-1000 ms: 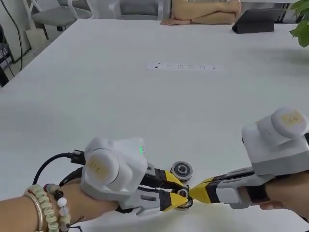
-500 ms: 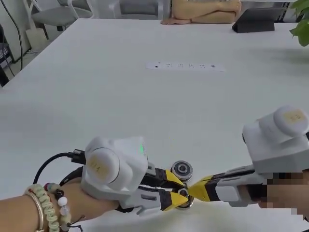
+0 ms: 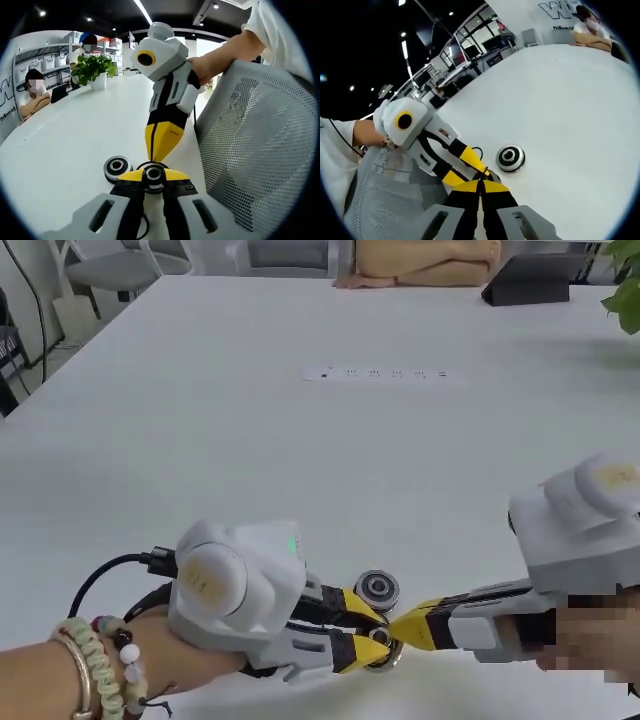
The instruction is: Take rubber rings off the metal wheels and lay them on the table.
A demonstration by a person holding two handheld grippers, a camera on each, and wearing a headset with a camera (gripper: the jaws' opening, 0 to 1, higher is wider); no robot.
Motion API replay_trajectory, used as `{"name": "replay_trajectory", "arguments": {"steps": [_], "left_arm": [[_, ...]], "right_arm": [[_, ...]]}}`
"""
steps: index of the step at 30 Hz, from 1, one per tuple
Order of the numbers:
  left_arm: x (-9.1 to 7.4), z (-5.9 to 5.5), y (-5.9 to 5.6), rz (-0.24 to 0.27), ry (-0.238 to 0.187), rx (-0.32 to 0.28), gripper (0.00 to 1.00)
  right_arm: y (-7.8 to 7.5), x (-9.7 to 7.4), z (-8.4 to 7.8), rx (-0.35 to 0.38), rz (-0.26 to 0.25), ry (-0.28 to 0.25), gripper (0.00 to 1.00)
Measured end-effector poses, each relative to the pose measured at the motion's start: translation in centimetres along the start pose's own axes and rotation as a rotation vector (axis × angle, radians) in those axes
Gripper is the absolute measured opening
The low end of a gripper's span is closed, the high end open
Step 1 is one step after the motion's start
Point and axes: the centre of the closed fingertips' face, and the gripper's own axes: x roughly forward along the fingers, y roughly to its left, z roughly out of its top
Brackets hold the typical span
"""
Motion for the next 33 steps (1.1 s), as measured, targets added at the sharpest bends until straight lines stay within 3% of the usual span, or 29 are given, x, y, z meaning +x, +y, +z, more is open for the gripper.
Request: {"name": "replay_trajectory", "arguments": {"steps": [5,11,23,33], "left_arm": [[0.0,0.0,0.0,0.000,-0.002,-0.004,0.08],[0.0,0.0,0.0,0.000,0.006,-0.008,0.08],[-0.5,-0.1,-0.1,-0.010,0.069,-0.004,0.11],[-1.1,2.0,-0.7,-0.041,0.018,-0.009,0.17]], "right_arm": [[-0.5,0.2,-0.8,0.000,-0.035,0.033,0.00],[-0.7,0.1,-0.9,-0.010,-0.040,0.039,0.00],[-0.8,0.0,-1.0,-0.021,-0.045,0.040,0.00],[-0.8,0.0,-0.9,-0.021,-0.043,0.037,0.00]]}}
